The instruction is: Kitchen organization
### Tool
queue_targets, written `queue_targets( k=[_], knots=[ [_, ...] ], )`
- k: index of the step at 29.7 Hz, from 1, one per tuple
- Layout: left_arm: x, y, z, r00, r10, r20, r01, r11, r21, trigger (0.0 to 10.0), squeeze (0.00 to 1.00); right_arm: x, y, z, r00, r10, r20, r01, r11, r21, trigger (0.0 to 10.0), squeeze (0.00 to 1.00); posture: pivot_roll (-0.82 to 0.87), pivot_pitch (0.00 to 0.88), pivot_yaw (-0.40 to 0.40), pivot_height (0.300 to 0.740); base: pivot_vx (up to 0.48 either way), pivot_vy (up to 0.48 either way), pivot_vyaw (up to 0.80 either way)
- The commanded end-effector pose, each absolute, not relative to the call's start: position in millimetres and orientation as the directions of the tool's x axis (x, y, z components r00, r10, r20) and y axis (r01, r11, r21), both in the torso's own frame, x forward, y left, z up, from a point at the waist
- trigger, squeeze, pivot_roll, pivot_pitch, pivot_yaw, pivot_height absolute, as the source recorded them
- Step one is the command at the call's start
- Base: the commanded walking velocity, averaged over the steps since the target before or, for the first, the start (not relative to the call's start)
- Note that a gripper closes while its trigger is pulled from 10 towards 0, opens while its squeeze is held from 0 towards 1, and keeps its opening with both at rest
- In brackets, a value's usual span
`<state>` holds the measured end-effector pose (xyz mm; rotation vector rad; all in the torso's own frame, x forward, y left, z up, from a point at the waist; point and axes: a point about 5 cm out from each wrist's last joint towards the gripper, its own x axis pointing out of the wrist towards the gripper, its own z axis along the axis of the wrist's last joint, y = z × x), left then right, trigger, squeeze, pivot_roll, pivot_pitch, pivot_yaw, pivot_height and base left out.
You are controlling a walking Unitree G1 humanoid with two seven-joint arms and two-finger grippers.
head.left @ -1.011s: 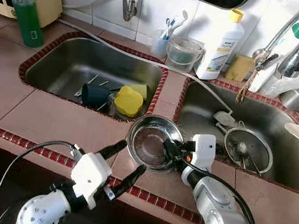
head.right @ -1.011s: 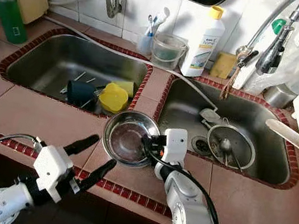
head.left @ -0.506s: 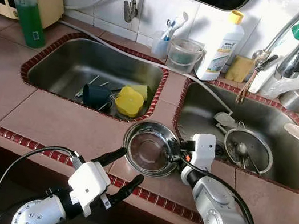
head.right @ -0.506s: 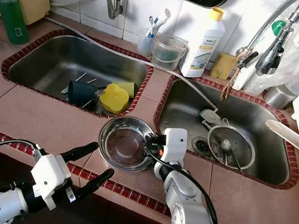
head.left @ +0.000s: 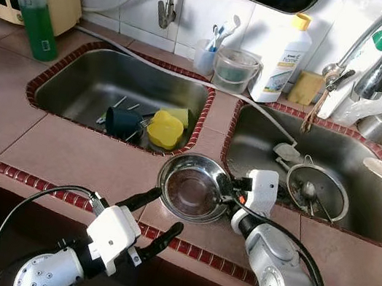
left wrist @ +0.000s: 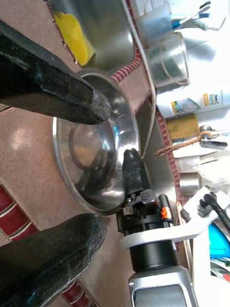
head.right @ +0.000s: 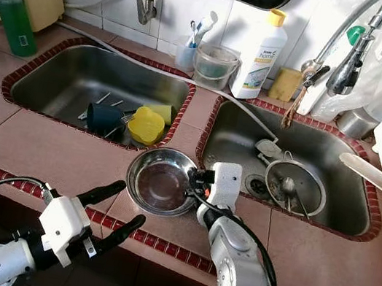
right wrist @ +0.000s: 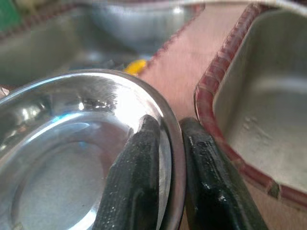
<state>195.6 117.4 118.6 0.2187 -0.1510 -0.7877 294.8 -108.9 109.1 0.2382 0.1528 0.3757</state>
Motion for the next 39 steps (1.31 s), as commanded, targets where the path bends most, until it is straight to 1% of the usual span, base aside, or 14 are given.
queue_targets(
  k=[1, 8, 15, 16, 17, 18, 19, 20, 27, 29, 32, 35, 37, 39],
  knots=[
    [197, 117, 122, 0.693, -0.718, 0.068, 0.683, 0.684, 0.258, 10.0, 0.0, 296, -111, 127, 0.925, 0.381, -0.004, -0.364, 0.886, 0.287, 0.0, 0.0, -0.08, 0.068, -0.07, 0.74, 0.0, 0.0, 0.0],
    [198, 117, 123, 0.692, -0.718, 0.071, 0.682, 0.683, 0.262, 10.0, 0.0, 295, -107, 146, 0.905, 0.404, 0.135, -0.423, 0.815, 0.396, 0.0, 0.0, -0.08, 0.068, -0.067, 0.74, 0.0, 0.0, 0.0],
    [204, 119, 126, 0.709, -0.7, 0.085, 0.665, 0.703, 0.252, 10.0, 0.0, 297, -113, 145, 0.923, 0.36, 0.134, -0.383, 0.846, 0.37, 0.1, 0.0, -0.08, 0.066, -0.065, 0.74, 0.0, 0.0, 0.0],
    [205, 120, 127, 0.714, -0.695, 0.089, 0.66, 0.709, 0.248, 10.0, 0.0, 297, -115, 144, 0.929, 0.345, 0.134, -0.37, 0.85, 0.375, 1.3, 0.0, -0.08, 0.062, -0.064, 0.74, 0.0, 0.0, 0.0],
    [207, 121, 128, 0.722, -0.686, 0.095, 0.651, 0.719, 0.243, 10.0, 0.0, 297, -118, 145, 0.933, 0.329, 0.146, -0.36, 0.852, 0.381, 0.3, 0.0, -0.08, 0.061, -0.065, 0.74, 0.0, 0.0, 0.0],
    [208, 122, 128, 0.726, -0.68, 0.098, 0.646, 0.724, 0.241, 10.0, 0.0, 297, -119, 145, 0.936, 0.32, 0.147, -0.352, 0.858, 0.374, 1.1, 0.0, -0.08, 0.061, -0.065, 0.74, 0.0, 0.0, 0.0],
    [209, 123, 129, 0.734, -0.671, 0.102, 0.637, 0.733, 0.239, 10.0, 0.0, 297, -121, 146, 0.94, 0.306, 0.152, -0.341, 0.866, 0.366, 4.1, 0.0, -0.08, 0.061, -0.065, 0.74, 0.0, 0.0, 0.0],
    [212, 124, 130, 0.748, -0.655, 0.109, 0.623, 0.749, 0.226, 10.0, 0.0, 298, -124, 146, 0.947, 0.28, 0.157, -0.319, 0.876, 0.362, 10.0, 0.0, -0.08, 0.055, -0.066, 0.74, 0.0, 0.0, 0.0],
    [222, 129, 132, 0.805, -0.577, 0.136, 0.555, 0.815, 0.169, 10.0, 0.0, 298, -135, 154, 0.95, 0.215, 0.229, -0.277, 0.916, 0.289, 10.0, 0.0, -0.08, 0.043, -0.067, 0.74, 0.0, 0.0, 0.0],
    [229, 130, 135, 0.838, -0.523, 0.158, 0.51, 0.852, 0.119, 10.0, 0.0, 297, -139, 156, 0.948, 0.197, 0.249, -0.255, 0.939, 0.229, 10.0, 0.0, -0.08, 0.033, -0.07, 0.74, 0.0, 0.0, 0.0],
    [239, 132, 134, 0.887, -0.435, 0.153, 0.436, 0.899, 0.029, 10.0, 0.0, 298, -142, 153, 0.954, 0.171, 0.248, -0.224, 0.953, 0.205, 10.0, 0.0, -0.08, 0.023, -0.07, 0.74, 0.0, 0.0, 0.0],
    [245, 132, 136, 0.903, -0.402, 0.153, 0.4, 0.915, 0.04, 10.0, 0.0, 299, -142, 153, 0.946, 0.187, 0.263, -0.234, 0.959, 0.159, 10.0, 0.0, -0.08, 0.018, -0.068, 0.74, 0.0, 0.0, 0.0],
    [255, 132, 139, 0.918, -0.361, 0.163, 0.367, 0.93, -0.009, 10.0, 0.0, 300, -142, 156, 0.938, 0.2, 0.284, -0.241, 0.964, 0.116, 10.0, 0.0, -0.09, 0.006, -0.07, 0.74, 0.0, 0.0, 0.0],
    [262, 133, 142, 0.926, -0.335, 0.174, 0.342, 0.94, -0.009, 10.0, 0.0, 301, -142, 159, 0.932, 0.202, 0.299, -0.24, 0.966, 0.093, 10.0, 0.0, -0.09, 0.006, -0.07, 0.74, 0.0, 0.0, 0.0]
  ],
)
